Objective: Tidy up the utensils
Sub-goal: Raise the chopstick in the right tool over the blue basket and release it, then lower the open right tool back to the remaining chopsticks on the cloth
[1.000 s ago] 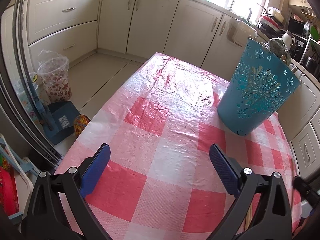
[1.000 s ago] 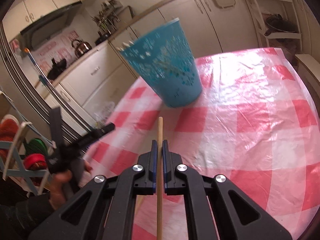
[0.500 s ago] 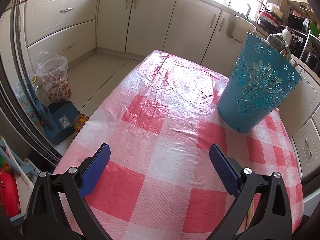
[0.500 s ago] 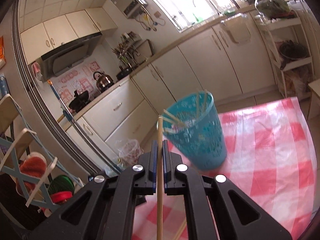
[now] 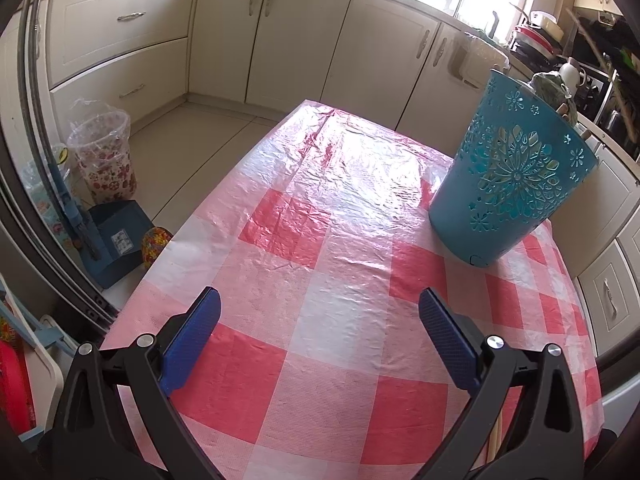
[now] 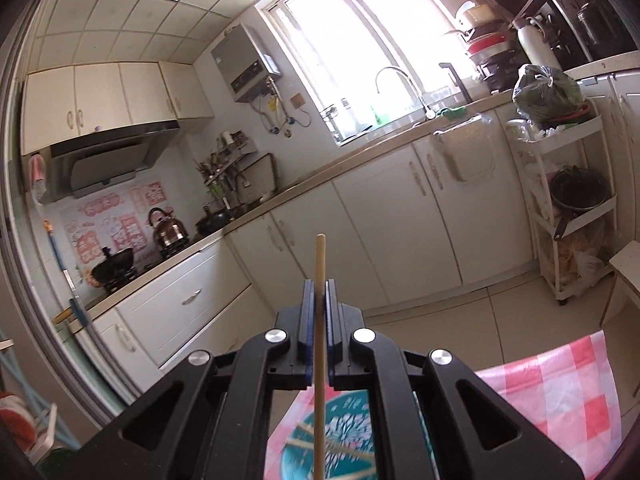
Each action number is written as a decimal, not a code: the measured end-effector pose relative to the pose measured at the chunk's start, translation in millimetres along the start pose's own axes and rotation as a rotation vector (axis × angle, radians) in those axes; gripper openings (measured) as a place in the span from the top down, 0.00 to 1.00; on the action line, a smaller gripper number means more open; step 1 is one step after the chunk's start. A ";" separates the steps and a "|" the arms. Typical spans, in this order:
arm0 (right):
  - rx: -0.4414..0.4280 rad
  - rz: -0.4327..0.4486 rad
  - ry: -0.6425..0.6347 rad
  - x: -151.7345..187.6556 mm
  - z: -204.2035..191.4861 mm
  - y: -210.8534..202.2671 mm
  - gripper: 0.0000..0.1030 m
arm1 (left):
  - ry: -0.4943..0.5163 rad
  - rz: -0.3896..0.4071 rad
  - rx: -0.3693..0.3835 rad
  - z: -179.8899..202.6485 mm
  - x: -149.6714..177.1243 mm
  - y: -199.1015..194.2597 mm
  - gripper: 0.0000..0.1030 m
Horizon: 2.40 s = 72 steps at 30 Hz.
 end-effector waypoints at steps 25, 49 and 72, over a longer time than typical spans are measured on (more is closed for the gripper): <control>0.030 -0.127 -0.191 42.7 -6.5 -9.2 0.79 | -0.048 0.000 0.021 -7.2 -2.9 0.6 0.08; 0.064 -0.699 -0.113 241.0 -41.9 -67.5 0.77 | -0.011 -0.025 -0.070 0.2 1.4 7.9 0.08; 0.040 -0.710 -0.190 252.8 -51.6 -75.1 0.86 | -0.056 -0.006 0.006 -20.4 15.4 -52.0 0.08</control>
Point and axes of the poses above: each gripper's, at about its wrist camera, not at the fingertips, and y roughly the way its jaws point, z to its right, x to its underside, the point moved 2 cm from there along y, roughly the way its jaws point, and after that the axes turned 15 degrees about -y, right-handed, at the moved point
